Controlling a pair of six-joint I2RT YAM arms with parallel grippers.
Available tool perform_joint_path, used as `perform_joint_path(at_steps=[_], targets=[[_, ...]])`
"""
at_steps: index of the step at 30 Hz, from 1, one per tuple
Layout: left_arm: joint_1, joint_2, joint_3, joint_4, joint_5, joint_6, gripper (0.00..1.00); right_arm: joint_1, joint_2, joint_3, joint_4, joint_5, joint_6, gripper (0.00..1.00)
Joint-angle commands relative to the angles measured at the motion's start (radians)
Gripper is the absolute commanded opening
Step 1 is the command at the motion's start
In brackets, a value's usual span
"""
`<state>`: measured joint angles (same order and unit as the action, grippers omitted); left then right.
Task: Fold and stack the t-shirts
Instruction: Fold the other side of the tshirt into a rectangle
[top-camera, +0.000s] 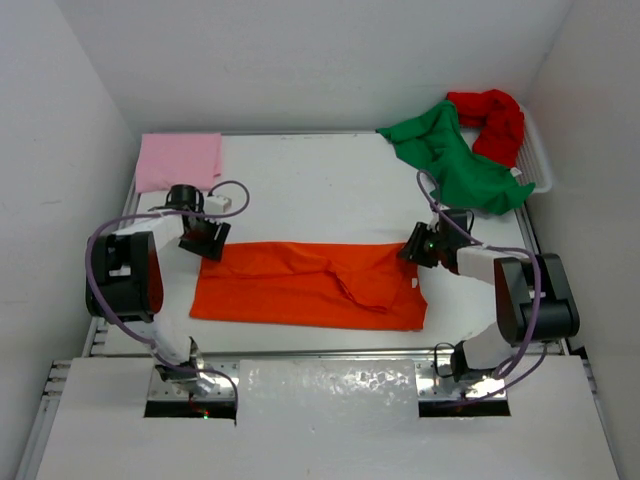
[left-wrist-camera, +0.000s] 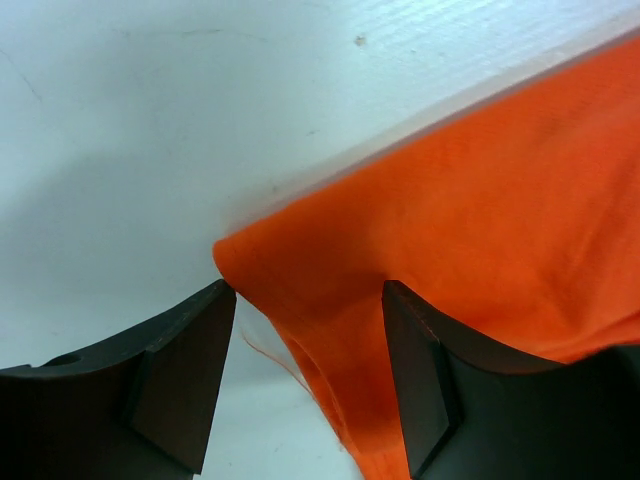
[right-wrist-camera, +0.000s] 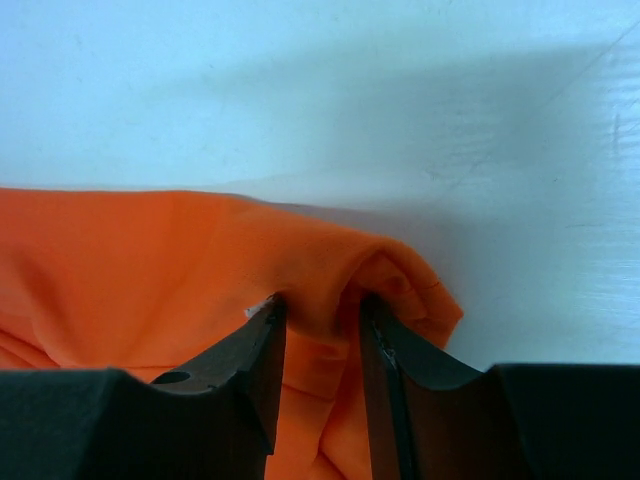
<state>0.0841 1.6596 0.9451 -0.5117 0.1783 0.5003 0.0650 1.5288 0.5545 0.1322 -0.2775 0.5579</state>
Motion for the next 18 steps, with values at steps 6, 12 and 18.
perform_joint_path(at_steps=[6,12,18], targets=[[0.029,0.093,-0.026,0.107,-0.048,0.014,0.58,-0.013,0.024,0.036,0.026,-0.003,0.002,0.01],[0.078,0.155,-0.029,0.124,-0.069,0.035,0.58,-0.097,-0.013,0.065,-0.048,0.012,-0.052,0.00],[0.083,0.114,-0.022,0.096,0.001,0.061,0.58,-0.099,0.011,0.084,-0.040,-0.029,-0.073,0.07]])
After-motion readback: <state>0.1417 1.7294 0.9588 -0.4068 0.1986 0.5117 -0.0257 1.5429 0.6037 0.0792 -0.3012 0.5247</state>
